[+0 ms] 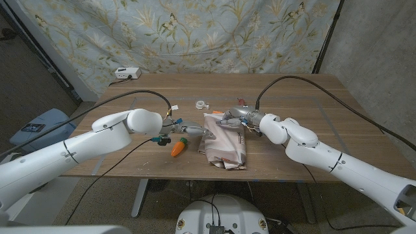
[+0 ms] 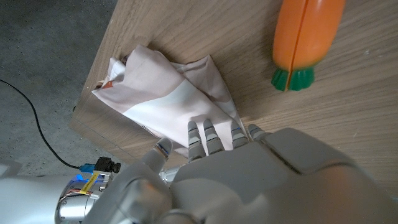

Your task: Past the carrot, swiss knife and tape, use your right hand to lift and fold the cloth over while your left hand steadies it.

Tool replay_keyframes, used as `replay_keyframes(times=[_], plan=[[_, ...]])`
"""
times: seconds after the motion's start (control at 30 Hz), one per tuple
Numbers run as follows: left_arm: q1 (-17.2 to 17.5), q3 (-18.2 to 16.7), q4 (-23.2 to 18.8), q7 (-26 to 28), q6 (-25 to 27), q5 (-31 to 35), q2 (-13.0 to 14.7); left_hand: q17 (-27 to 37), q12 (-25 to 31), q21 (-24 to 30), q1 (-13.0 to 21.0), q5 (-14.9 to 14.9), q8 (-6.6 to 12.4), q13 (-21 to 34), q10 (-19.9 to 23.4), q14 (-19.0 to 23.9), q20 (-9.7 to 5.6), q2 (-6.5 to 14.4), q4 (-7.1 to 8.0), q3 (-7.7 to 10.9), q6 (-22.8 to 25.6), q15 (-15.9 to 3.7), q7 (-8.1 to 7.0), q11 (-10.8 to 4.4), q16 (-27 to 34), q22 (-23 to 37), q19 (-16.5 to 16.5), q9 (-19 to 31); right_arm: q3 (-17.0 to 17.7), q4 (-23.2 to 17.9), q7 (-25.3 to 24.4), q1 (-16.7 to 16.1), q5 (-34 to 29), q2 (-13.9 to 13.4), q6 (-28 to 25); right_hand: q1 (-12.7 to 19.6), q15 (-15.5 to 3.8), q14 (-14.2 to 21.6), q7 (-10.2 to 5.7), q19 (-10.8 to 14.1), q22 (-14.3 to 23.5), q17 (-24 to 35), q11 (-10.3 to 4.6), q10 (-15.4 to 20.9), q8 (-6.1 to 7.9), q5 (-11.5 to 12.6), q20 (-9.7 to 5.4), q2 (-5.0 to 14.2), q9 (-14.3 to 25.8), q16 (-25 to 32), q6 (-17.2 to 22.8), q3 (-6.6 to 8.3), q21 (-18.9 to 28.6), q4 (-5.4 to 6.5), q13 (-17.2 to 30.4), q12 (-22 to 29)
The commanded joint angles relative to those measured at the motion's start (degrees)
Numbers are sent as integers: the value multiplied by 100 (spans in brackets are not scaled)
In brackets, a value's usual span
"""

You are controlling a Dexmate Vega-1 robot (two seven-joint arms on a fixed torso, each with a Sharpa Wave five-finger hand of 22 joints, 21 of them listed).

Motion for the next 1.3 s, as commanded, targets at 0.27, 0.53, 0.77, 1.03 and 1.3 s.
replay_keyframes(times=[0.27, 0.53, 0.77, 1.03, 1.3], plan=[[11, -5, 44, -5, -74, 1, -14, 11, 25, -23, -19, -7, -18, 4, 17, 38, 43, -33, -7, 35, 4, -1, 14, 29, -15, 6, -408, 21, 148, -59, -36, -102, 169, -57, 143, -34, -68, 13, -45, 33, 1, -31, 4, 33, 19, 46, -81, 6, 11, 28, -8, -34, 17, 9, 19, -58], [-32, 20, 112, -49, -135, 10, -53, 13, 23, -24, -23, -7, -19, 4, 13, 35, 48, -32, -2, 39, 1, 2, 15, 33, -15, 6, -410, 21, 412, -610, 42, -294, 263, -292, -38, -33, -53, -5, -57, 14, 1, -60, 9, 31, 14, 56, -74, 7, 11, 20, -29, -29, 8, -4, 21, -78], [-63, 35, 166, -71, -194, 27, -81, 13, 23, -24, -25, -7, -20, 4, 13, 36, 49, -32, -1, 41, -2, 4, 9, 32, -15, 6, -409, 21, 630, -974, -50, -578, 330, -481, -216, -28, -30, -11, -58, -8, 0, -89, -2, 26, 10, 65, -63, 5, 12, 18, -52, -25, 0, -20, 23, -98], [-71, 16, 205, -80, -231, 16, -77, 11, 25, -25, -24, -7, -19, 4, 17, 45, 40, -33, -4, 45, 2, 0, 10, 33, -13, 6, -408, 21, 757, -1307, -45, -841, 294, -710, -399, -8, -38, 4, -94, -4, 0, -120, -11, 67, 24, 75, -60, 9, 11, 24, -26, -12, 3, -46, 25, -100], [-71, -4, 250, -79, -289, 5, -68, 10, 25, -25, -23, -7, -19, 5, 17, 37, 45, -33, -6, 49, 2, 2, 5, 37, -16, 6, -407, 21, 893, -1599, -64, -1148, 323, -906, -543, 24, -52, 18, -125, -4, -1, -156, -39, 88, 41, 85, -67, 14, 11, 27, 14, 7, 3, -81, 27, -113]])
